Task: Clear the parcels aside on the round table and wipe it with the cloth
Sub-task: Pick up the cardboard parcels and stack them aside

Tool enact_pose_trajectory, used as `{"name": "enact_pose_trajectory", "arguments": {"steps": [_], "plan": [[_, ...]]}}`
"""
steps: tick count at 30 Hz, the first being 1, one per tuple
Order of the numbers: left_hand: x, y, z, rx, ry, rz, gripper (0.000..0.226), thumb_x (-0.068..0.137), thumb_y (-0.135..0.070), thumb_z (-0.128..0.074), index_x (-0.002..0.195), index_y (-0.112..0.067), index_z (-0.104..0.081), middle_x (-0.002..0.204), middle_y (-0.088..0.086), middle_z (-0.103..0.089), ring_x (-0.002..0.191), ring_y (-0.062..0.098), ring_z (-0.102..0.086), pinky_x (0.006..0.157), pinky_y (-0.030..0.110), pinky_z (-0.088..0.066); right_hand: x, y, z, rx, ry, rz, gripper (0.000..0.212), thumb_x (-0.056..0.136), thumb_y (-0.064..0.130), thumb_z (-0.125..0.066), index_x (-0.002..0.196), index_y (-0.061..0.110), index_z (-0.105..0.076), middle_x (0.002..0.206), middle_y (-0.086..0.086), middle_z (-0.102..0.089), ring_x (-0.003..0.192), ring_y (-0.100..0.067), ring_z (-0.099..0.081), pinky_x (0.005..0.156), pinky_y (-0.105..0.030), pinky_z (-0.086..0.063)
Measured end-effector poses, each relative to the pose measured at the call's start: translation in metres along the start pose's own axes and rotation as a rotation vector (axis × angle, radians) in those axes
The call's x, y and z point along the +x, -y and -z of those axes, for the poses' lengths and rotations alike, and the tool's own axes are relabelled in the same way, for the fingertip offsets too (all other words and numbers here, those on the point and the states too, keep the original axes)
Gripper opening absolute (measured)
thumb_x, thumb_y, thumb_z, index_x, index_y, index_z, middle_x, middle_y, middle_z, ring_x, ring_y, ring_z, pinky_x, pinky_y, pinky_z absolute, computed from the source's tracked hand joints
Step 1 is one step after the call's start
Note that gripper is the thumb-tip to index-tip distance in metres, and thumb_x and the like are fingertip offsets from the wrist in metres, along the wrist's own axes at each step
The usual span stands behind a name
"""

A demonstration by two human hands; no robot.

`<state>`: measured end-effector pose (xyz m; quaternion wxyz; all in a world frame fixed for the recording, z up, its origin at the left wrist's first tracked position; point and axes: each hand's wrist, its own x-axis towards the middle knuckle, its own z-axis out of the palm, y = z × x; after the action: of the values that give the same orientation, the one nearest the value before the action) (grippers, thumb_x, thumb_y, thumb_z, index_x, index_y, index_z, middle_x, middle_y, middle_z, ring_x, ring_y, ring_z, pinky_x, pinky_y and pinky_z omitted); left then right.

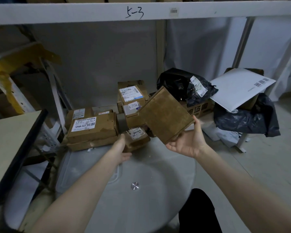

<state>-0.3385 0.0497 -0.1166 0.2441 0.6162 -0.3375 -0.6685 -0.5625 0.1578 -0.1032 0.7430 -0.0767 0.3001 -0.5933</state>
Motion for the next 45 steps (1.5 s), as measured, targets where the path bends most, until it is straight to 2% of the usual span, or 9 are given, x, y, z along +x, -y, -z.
{"name": "enact_pose_trajectory", "arguments": {"steps": [4, 8, 12, 17, 26, 31, 34, 40, 45], "plan": [[-0.010, -0.008, 0.014, 0.033, -0.039, -0.053, 0.047, 0.099, -0.041, -0.042, 0.136, -0.012, -0.046, 0.134, 0.014, -0.053, 0.120, 0.036, -0.055, 0.096, 0.043, -0.043, 0.004, -0.010, -0.008, -0.059, -0.007, -0.070, 0.093, 0.063, 0.082, -0.049, 0.129, 0.017, -0.055, 0.132, -0.019, -0.055, 0.115, -0.037, -0.053, 0.093, -0.046, -0.044], [-0.016, -0.017, 0.039, 0.064, -0.119, -0.127, 0.019, 0.099, -0.028, -0.043, 0.102, -0.012, -0.053, 0.088, 0.008, -0.059, 0.075, 0.025, -0.060, 0.077, 0.039, -0.049, 0.015, -0.019, -0.027, -0.174, -0.023, -0.118, 0.083, 0.066, 0.075, -0.053, 0.120, 0.013, -0.061, 0.126, -0.019, -0.058, 0.114, -0.036, -0.053, 0.090, -0.046, -0.047], [-0.018, -0.025, 0.075, -0.009, -0.137, -0.181, 0.021, 0.098, -0.021, -0.040, 0.083, -0.014, -0.053, 0.082, 0.006, -0.061, 0.070, 0.021, -0.060, 0.080, 0.038, -0.048, 0.032, -0.039, -0.060, -0.424, 0.012, -0.058, 0.081, 0.044, 0.055, -0.076, 0.112, 0.014, -0.062, 0.124, -0.020, -0.056, 0.113, -0.036, -0.052, 0.095, -0.047, -0.044], [-0.024, -0.032, 0.114, -0.209, -0.207, -0.251, 0.024, 0.097, -0.013, -0.038, 0.077, -0.015, -0.051, 0.078, 0.006, -0.057, 0.067, 0.021, -0.058, 0.065, 0.036, -0.048, 0.065, -0.070, -0.101, -0.740, 0.056, 0.164, 0.081, 0.048, 0.045, -0.072, 0.123, 0.020, -0.054, 0.123, -0.011, -0.056, 0.108, -0.025, -0.054, 0.085, -0.037, -0.048], [-0.018, -0.049, 0.167, -0.311, -0.303, -0.376, 0.031, 0.098, -0.022, -0.045, 0.123, -0.008, -0.055, 0.116, 0.013, -0.061, 0.092, 0.023, -0.061, 0.086, 0.037, -0.045, 0.131, -0.121, -0.179, -1.464, -0.220, 0.733, 0.099, 0.049, 0.057, -0.080, 0.132, 0.023, -0.038, 0.134, -0.005, -0.029, 0.131, -0.024, -0.031, 0.111, -0.032, -0.030], [-0.011, -0.060, 0.174, -0.221, -0.127, -0.417, 0.043, 0.086, -0.055, -0.057, 0.121, -0.032, -0.051, 0.126, 0.003, -0.057, 0.115, 0.024, -0.054, 0.099, 0.049, -0.043, 0.165, -0.150, -0.200, -1.632, -0.441, 0.801, 0.100, 0.050, 0.064, -0.076, 0.129, 0.019, -0.035, 0.137, -0.011, -0.026, 0.129, -0.032, -0.029, 0.105, -0.039, -0.036], [-0.002, -0.068, 0.174, -0.202, -0.082, -0.464, 0.063, 0.075, -0.050, -0.070, 0.133, -0.039, -0.048, 0.130, -0.004, -0.059, 0.116, 0.022, -0.056, 0.096, 0.048, -0.048, 0.175, -0.170, -0.200, -1.629, -0.393, 0.842, 0.095, 0.055, 0.059, -0.077, 0.131, 0.020, -0.035, 0.140, -0.010, -0.025, 0.131, -0.031, -0.028, 0.106, -0.039, -0.037], [0.017, -0.087, 0.188, -0.425, -0.286, -0.511, 0.039, 0.090, -0.016, -0.058, 0.125, -0.030, -0.053, 0.131, 0.003, -0.052, 0.122, 0.024, -0.048, 0.100, 0.045, -0.046, 0.174, -0.160, -0.187, -1.513, -0.043, 0.818, 0.054, 0.080, 0.019, -0.069, 0.129, 0.014, -0.046, 0.131, -0.004, -0.044, 0.124, -0.018, -0.046, 0.102, -0.030, -0.041], [0.035, -0.095, 0.184, -0.392, -0.336, -0.531, 0.034, 0.090, -0.015, -0.058, 0.120, -0.030, -0.053, 0.121, 0.001, -0.055, 0.118, 0.023, -0.051, 0.104, 0.045, -0.043, 0.170, -0.125, -0.163, -1.489, -0.163, 0.887, 0.039, 0.080, 0.005, -0.060, 0.118, 0.013, -0.055, 0.117, 0.000, -0.053, 0.109, -0.013, -0.055, 0.096, -0.033, -0.047]]}}
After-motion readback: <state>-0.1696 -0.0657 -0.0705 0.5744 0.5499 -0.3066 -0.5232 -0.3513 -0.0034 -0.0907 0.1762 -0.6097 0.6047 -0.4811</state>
